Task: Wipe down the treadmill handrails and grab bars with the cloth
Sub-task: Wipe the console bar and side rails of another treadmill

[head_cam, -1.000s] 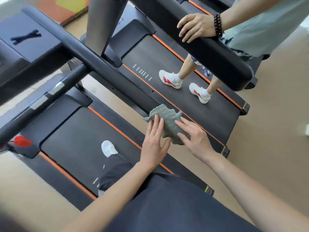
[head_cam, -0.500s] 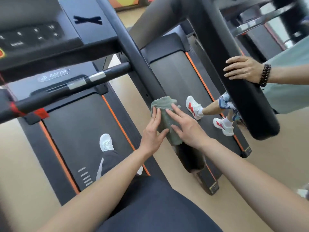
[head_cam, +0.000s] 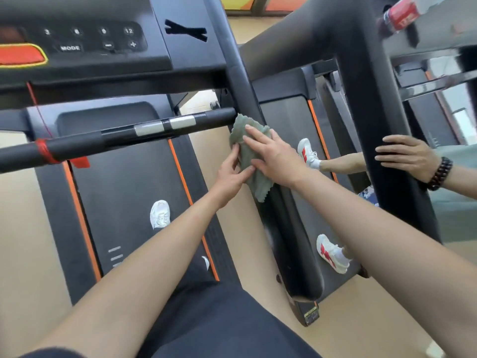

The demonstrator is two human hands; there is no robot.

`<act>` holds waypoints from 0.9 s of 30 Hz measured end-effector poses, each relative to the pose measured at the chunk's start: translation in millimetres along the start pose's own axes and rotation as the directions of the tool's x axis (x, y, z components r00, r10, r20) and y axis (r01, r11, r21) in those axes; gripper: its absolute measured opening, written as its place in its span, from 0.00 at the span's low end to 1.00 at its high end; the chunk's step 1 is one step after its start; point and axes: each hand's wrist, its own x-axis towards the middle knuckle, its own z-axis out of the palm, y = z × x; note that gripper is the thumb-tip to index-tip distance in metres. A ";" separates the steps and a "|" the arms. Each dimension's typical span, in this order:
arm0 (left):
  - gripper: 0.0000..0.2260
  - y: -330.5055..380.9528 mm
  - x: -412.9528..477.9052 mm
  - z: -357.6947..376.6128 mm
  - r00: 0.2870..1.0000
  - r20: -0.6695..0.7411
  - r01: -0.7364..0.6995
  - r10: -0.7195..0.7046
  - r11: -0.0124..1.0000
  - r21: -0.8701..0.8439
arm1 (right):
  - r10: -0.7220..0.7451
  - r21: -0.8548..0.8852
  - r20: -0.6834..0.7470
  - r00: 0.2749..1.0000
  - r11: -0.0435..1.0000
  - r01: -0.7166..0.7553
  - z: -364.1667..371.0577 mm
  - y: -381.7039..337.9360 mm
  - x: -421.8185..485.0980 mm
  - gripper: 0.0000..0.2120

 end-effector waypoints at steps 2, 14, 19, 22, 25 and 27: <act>0.35 7.6 11.6 -8.9 1.000 -0.018 -0.004 0.004 1.000 -0.011 | -0.024 -0.043 0.002 1.000 0.999 0.024 -8.5 0.3 18.2 0.30; 0.37 -2.9 -5.8 0.4 1.000 0.018 0.003 -0.002 0.998 -0.067 | 0.017 0.141 -0.130 0.991 0.990 0.001 14.7 6.1 -22.9 0.33; 0.35 -29.1 -56.3 31.5 0.999 0.023 0.025 -0.025 1.000 0.016 | 0.018 0.203 -0.149 0.989 0.979 0.013 43.2 9.7 -91.1 0.37; 0.34 -45.1 -86.3 50.2 0.997 0.059 0.051 -0.055 0.996 0.078 | 0.043 0.223 -0.158 0.987 0.975 -0.007 64.7 8.2 -137.1 0.37; 0.32 -58.6 -116.6 69.2 0.989 0.126 0.060 -0.080 0.987 0.151 | 0.085 0.215 -0.163 0.983 0.975 -0.049 87.7 4.8 -183.3 0.39; 0.32 -66.1 -135.4 80.6 0.981 0.172 0.052 -0.087 0.979 0.198 | 0.123 0.190 -0.177 0.976 0.978 -0.088 100.1 -0.6 -209.4 0.39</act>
